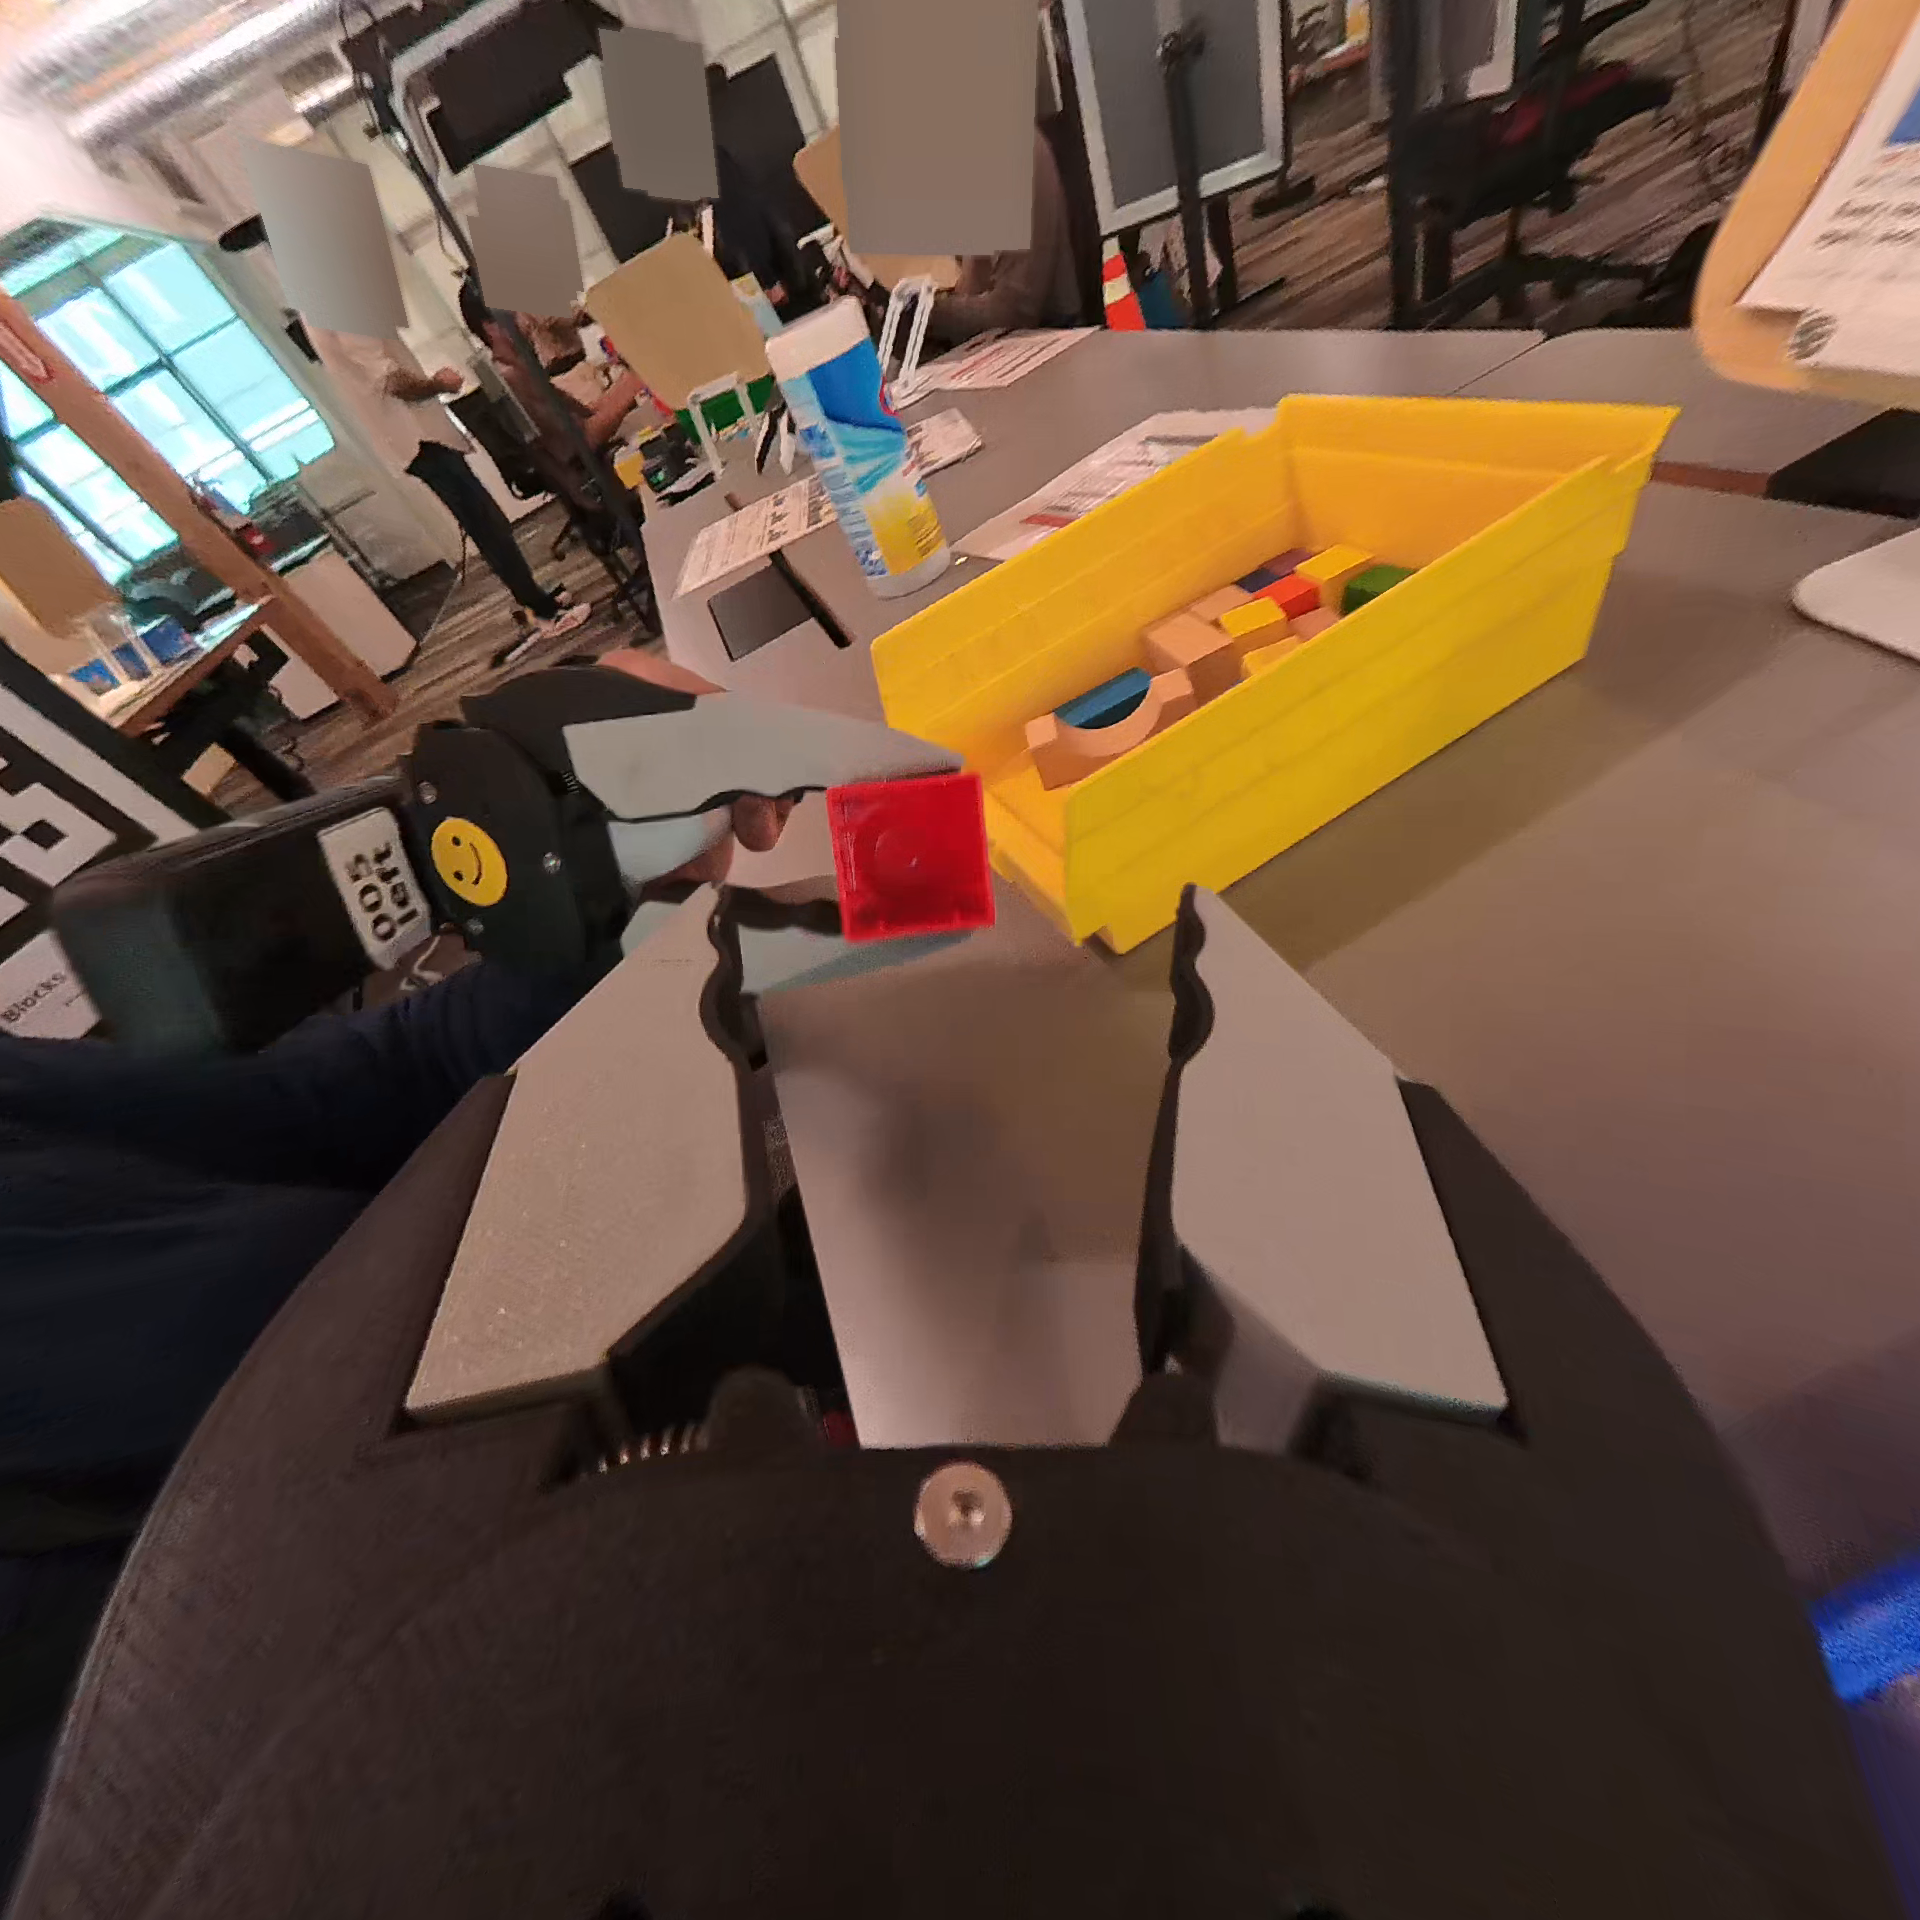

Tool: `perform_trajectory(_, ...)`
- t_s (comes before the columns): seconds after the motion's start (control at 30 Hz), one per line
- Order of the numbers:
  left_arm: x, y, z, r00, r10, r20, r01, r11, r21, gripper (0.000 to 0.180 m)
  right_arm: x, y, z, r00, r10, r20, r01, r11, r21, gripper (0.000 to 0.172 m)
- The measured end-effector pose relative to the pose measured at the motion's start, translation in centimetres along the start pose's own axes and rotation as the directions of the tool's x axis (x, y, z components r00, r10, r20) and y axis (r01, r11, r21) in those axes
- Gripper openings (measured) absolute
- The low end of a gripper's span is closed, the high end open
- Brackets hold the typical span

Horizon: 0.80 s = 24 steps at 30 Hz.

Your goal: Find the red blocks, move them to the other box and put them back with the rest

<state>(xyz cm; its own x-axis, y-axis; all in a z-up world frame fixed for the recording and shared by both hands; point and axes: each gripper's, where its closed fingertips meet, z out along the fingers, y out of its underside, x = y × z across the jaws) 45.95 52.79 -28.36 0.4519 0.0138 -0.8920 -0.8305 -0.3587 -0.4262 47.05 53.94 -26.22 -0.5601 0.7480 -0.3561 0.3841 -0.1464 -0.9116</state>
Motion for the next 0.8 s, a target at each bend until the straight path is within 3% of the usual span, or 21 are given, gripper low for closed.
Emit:
perform_trajectory(0.1, 0.6, -1.5, 0.2, 1.0, 0.019, 0.003, -0.019, 1.0, 0.02, 0.034, -0.6, 1.2, 1.3, 0.999, -0.022, 0.031, 0.023, 0.999, -0.048, 0.073)
perform_trajectory(0.17, 0.7, -1.4, 0.5, 1.0, -0.007, -0.001, 0.007, 1.0, 0.012, 0.034, -1.3, 1.5, 1.4, 0.996, -0.049, 0.08, 0.054, 0.997, -0.06, 0.033)
perform_trajectory(0.4, 0.4, -0.1, 1.0, 0.991, -0.134, -0.026, 0.134, 0.991, -0.003, 0.032, 1.1, 0.7, -0.7, 0.99, -0.126, -0.062, 0.121, 0.99, -0.071, 0.033)
perform_trajectory(0.5, -0.7, 1.7, 0.9, 0.974, -0.223, -0.024, 0.221, 0.973, -0.064, 0.031, 4.2, -1.7, -4.9, 0.954, -0.161, -0.251, 0.165, 0.986, -0.006, 0.033)
perform_trajectory(0.57, -1.3, 3.1, 0.8, 0.953, -0.301, -0.027, 0.296, 0.949, -0.105, 0.031, 7.4, -2.3, -8.9, 0.883, -0.18, -0.434, 0.187, 0.982, -0.028, 0.033)
perform_trajectory(0.7, -1.8, 5.0, 0.8, 0.922, -0.386, -0.039, 0.375, 0.914, -0.156, 0.028, 12.9, 2.5, -15.3, 0.758, -0.186, -0.625, 0.011, 0.962, -0.272, 0.033)
perform_trajectory(0.8, -2.2, 5.7, 0.8, 0.923, -0.385, -0.013, 0.376, 0.908, -0.184, 0.027, 14.9, 4.8, -16.6, 0.739, -0.14, -0.659, -0.101, 0.944, -0.314, 0.037)
